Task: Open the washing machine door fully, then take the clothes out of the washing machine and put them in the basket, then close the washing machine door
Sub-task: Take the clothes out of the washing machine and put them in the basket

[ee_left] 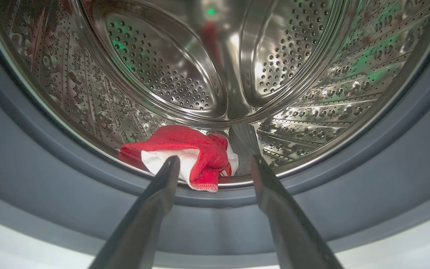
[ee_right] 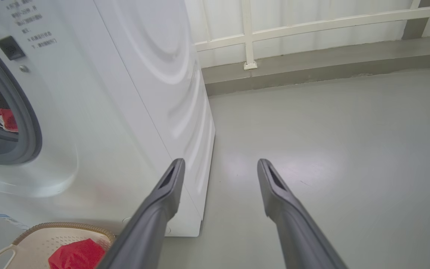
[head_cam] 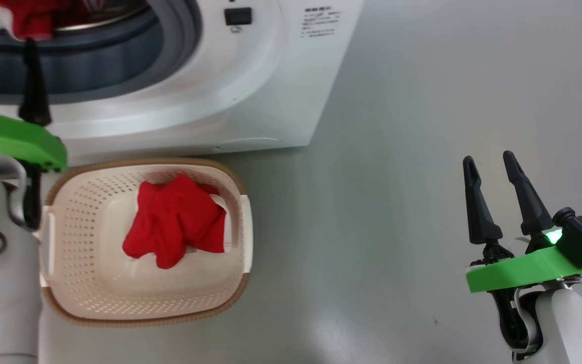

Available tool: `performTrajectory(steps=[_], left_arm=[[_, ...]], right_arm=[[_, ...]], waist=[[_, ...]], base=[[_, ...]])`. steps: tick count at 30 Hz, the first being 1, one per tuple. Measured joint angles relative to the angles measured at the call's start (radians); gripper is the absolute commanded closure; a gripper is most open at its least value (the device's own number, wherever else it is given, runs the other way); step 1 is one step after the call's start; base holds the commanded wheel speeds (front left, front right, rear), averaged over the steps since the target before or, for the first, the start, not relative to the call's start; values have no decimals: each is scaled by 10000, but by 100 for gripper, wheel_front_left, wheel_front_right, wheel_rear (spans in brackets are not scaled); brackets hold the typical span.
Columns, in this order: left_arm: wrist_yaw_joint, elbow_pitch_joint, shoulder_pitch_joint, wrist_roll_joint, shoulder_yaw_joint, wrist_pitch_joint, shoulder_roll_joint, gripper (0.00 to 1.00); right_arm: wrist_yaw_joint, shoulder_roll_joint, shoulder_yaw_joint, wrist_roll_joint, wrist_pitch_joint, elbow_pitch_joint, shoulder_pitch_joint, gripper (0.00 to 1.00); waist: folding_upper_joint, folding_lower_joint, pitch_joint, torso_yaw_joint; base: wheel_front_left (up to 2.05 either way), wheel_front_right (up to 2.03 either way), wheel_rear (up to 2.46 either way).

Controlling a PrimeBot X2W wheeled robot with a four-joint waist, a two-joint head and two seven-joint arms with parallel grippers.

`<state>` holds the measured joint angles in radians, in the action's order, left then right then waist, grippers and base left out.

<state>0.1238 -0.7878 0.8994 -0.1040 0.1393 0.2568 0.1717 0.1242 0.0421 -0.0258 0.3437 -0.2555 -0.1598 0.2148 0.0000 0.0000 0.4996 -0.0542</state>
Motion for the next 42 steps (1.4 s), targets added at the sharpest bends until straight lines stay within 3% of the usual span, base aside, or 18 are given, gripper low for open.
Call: performTrajectory(steps=[11,16,28,29,30,33,42], left_arm=[[-19,-2113,1710,173,-19,0,669,0],[-332,-2688,2359,247,-15,0,953,0],[-454,-3718,3176,295,-96,0,1528,0],[-456,-3762,3210,318,-105,0,1570,9],[-456,-3800,3251,318,-113,0,1592,45],[-456,-3785,3334,316,-140,0,1592,98],[-443,-2934,3133,88,-61,0,1413,100]], right_arm=[[0,2,98,90,0,61,283,0],[0,2,163,184,0,111,373,0],[0,0,391,276,0,157,579,0],[0,2,397,295,0,155,579,0],[0,2,399,311,0,155,579,0],[0,2,393,332,0,155,579,0],[0,0,372,334,0,138,578,0]], waist=[[0,0,672,-656],[0,0,970,-804],[0,0,1400,-1185],[0,0,1416,-1215],[0,0,1428,-1240],[0,0,1435,-1276],[0,0,1269,-1174]], base=[[0,0,0],[0,0,0],[0,0,0],[0,0,0],[0,0,0],[0,0,0],[0,0,0]])
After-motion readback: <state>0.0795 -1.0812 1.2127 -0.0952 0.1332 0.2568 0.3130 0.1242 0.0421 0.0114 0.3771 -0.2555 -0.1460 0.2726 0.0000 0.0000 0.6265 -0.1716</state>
